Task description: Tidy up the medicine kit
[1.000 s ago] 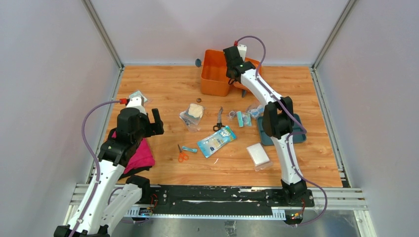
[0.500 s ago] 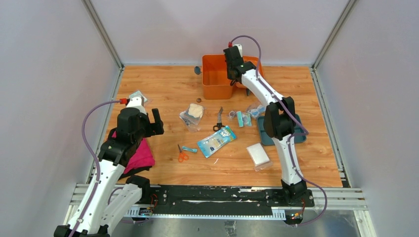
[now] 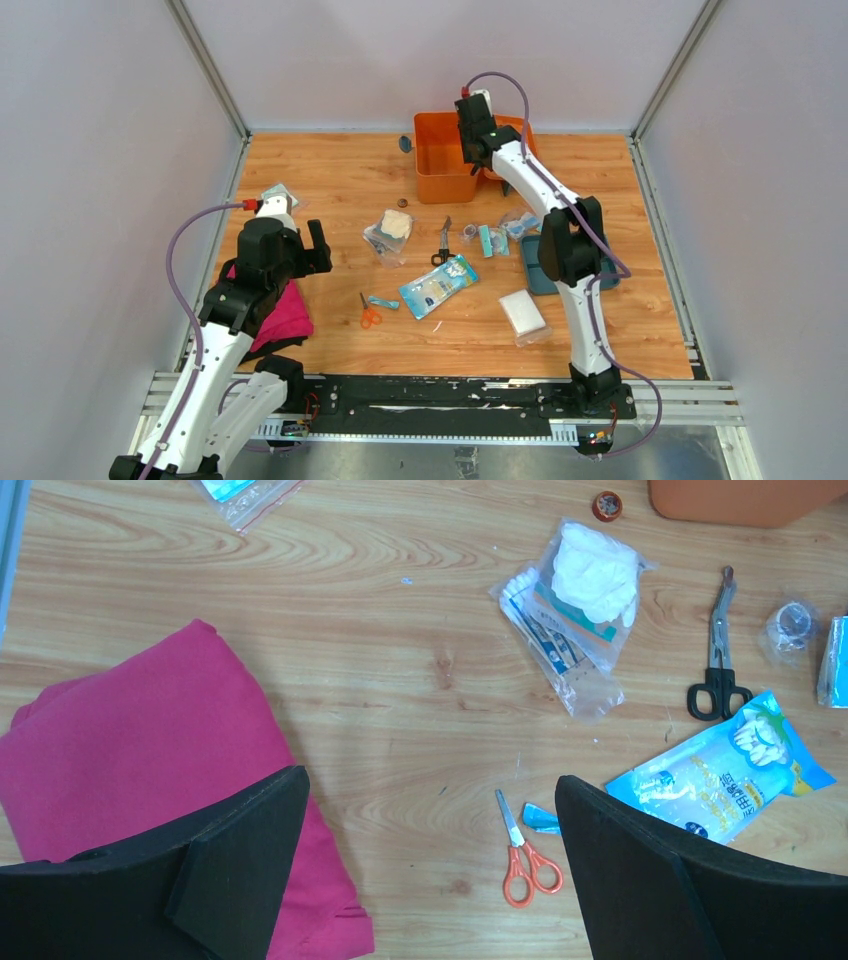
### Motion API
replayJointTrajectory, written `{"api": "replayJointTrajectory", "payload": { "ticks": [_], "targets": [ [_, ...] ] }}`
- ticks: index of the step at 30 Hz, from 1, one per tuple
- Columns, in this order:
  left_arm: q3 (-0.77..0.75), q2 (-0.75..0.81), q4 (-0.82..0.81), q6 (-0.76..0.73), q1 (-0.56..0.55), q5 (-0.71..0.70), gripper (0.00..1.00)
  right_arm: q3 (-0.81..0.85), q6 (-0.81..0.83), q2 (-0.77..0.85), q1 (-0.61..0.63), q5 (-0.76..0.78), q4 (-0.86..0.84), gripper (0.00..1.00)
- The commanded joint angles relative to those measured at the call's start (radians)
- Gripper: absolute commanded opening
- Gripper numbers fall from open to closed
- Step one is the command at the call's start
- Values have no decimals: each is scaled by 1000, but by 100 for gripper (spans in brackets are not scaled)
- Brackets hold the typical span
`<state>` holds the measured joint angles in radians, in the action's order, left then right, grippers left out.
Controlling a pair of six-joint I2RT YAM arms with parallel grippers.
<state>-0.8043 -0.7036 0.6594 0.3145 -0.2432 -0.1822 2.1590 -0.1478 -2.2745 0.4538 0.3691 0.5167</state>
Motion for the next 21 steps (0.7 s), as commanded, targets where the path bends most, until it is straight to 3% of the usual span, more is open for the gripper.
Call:
{"api": "replayJointTrajectory", "payload": {
  "ticks": [1,9,15,21],
  "targets": [
    [-9,-2,-12,-6,12,13,100,-44,-5,107,3,12,-11,45],
    [-9,-1,-12,-6,12,12,100,-194,-115,310,7,-20,-52,53],
    [-9,3,-11,-6,12,13,100,-585,-399,569,52,4,-90,64],
    [-9,1,-13,-6,12,21,100,-934,-724,770,196,31,-133,70]
  ]
}}
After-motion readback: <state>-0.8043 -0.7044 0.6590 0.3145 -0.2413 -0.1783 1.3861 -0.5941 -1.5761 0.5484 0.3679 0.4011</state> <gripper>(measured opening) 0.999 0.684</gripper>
